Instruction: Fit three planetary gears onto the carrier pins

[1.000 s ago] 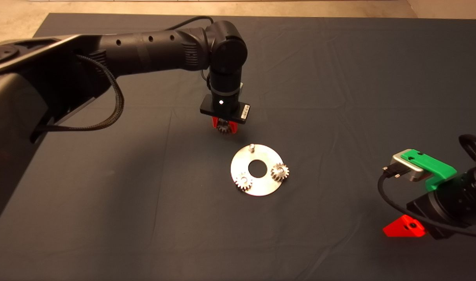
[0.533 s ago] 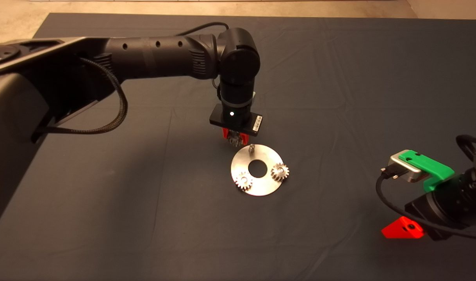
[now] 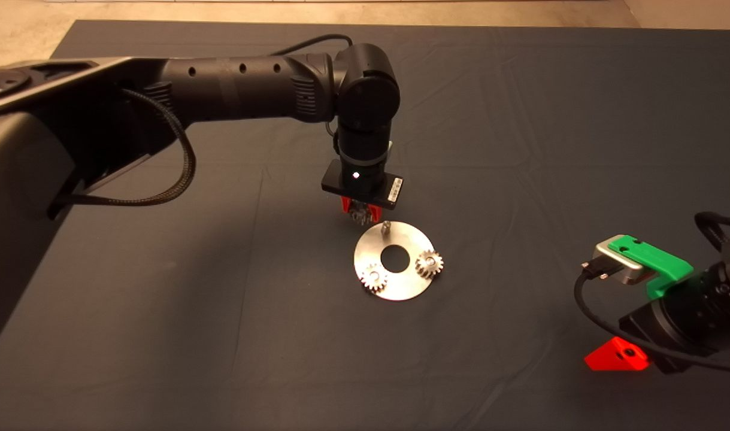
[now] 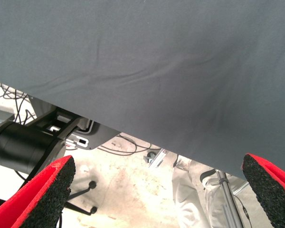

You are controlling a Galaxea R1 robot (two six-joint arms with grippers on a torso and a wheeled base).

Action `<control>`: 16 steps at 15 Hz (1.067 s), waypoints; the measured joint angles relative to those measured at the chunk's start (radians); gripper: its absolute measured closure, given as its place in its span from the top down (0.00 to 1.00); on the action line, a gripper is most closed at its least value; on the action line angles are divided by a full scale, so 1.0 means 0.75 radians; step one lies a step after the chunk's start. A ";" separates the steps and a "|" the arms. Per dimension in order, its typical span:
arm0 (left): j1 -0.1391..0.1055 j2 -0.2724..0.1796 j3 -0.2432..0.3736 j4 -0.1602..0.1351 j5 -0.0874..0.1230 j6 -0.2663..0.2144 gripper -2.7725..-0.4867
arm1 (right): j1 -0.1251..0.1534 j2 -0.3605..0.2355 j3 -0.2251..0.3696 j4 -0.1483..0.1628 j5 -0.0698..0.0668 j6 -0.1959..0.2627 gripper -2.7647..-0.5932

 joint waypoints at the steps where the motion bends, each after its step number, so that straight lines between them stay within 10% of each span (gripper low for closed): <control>1: 0.000 0.002 0.001 -0.001 -0.001 0.000 0.11 | -0.001 0.000 0.000 0.000 0.001 0.000 0.93; 9: 0.008 0.008 0.029 -0.004 -0.005 -0.026 0.11 | -0.004 -0.004 0.000 0.000 -0.001 0.010 0.93; 13: 0.007 0.008 0.033 -0.031 -0.088 -0.034 0.11 | -0.007 -0.004 0.000 0.000 0.001 0.014 0.93; 16: 0.007 0.011 0.036 -0.036 -0.100 -0.034 0.10 | -0.009 -0.003 0.000 0.001 0.000 0.017 0.93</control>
